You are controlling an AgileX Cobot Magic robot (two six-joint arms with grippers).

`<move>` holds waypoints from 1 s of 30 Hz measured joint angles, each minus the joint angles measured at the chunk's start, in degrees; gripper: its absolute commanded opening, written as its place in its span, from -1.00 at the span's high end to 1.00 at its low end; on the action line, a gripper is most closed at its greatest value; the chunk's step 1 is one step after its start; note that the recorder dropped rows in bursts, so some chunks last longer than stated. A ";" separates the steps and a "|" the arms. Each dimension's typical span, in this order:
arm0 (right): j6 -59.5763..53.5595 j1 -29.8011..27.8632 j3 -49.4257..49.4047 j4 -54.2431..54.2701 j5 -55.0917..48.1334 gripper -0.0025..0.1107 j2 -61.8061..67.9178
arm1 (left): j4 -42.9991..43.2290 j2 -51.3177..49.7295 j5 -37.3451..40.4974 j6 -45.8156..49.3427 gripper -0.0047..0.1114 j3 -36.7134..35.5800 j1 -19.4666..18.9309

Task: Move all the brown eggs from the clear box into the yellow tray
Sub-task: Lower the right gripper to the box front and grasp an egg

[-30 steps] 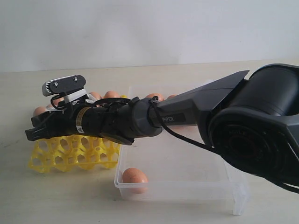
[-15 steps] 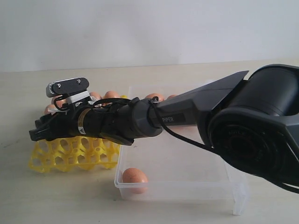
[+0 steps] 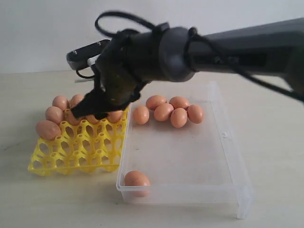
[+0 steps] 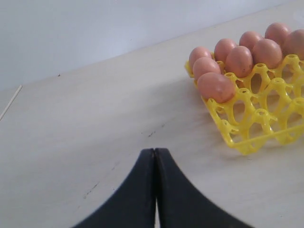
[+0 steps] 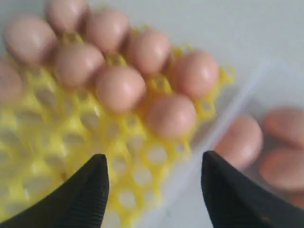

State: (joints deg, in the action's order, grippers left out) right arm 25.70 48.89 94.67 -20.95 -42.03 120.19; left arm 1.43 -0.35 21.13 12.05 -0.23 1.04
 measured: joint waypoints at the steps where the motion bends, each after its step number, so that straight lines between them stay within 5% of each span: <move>1: -4.12 0.00 0.00 2.78 -5.84 0.00 -1.15 | 0.00 0.00 0.00 0.00 0.92 0.00 0.00; 3: -13.27 -0.28 0.00 9.96 -18.08 0.00 -3.04 | 0.00 0.00 0.00 0.00 0.92 0.00 0.00; 7: -24.26 -1.04 -0.28 19.96 -26.70 0.00 -3.96 | 0.00 0.00 0.00 0.00 0.92 0.00 0.00; 19: -38.02 -1.41 -5.61 24.46 -28.02 0.00 -3.21 | 0.00 0.00 0.00 0.00 0.92 0.00 0.00; 30: -39.62 -1.41 -6.17 24.46 -22.60 0.00 -2.74 | 0.00 0.00 0.00 0.00 0.92 0.00 0.00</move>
State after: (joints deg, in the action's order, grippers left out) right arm -13.92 47.48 88.51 3.51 -64.63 117.45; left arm 1.43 -0.35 21.13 12.05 -0.23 1.04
